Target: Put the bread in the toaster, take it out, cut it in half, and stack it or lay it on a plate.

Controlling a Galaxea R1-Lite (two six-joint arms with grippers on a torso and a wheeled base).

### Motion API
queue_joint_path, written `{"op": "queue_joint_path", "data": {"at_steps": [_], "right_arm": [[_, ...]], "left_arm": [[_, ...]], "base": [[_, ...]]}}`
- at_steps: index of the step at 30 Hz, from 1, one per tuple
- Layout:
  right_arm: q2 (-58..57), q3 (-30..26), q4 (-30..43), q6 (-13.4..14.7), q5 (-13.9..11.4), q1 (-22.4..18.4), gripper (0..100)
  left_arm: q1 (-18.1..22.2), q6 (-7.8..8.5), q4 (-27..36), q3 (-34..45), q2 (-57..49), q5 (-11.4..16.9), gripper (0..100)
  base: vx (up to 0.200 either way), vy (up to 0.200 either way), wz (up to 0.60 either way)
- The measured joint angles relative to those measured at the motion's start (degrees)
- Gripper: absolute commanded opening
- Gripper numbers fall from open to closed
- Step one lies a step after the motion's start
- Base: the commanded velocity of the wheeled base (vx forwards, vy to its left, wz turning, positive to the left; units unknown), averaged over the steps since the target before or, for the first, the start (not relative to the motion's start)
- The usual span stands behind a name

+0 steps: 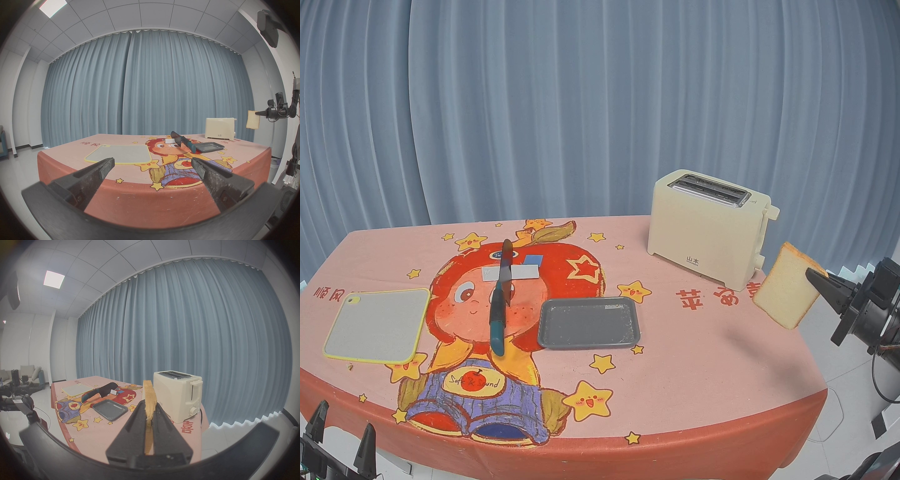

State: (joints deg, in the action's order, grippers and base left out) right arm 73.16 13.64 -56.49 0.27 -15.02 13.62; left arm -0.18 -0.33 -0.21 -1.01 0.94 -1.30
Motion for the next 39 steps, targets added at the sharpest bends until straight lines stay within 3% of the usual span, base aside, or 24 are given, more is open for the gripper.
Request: {"op": "queue_joint_path", "data": {"at_steps": [12, 39], "right_arm": [[-0.1, 0.7, 0.1, 2.6, 0.3, 1.1, 0], [-0.3, 0.3, 0.1, 2.6, 0.2, 2.0, 0]], "left_arm": [[0.0, -0.02, 0.0, 0.0, 0.0, 0.0, 100], [0.0, -0.02, 0.1, 0.0, 0.0, 0.0, 100]], "base": [[0.000, 0.167, 0.00], [0.000, 0.200, 0.00]]}}
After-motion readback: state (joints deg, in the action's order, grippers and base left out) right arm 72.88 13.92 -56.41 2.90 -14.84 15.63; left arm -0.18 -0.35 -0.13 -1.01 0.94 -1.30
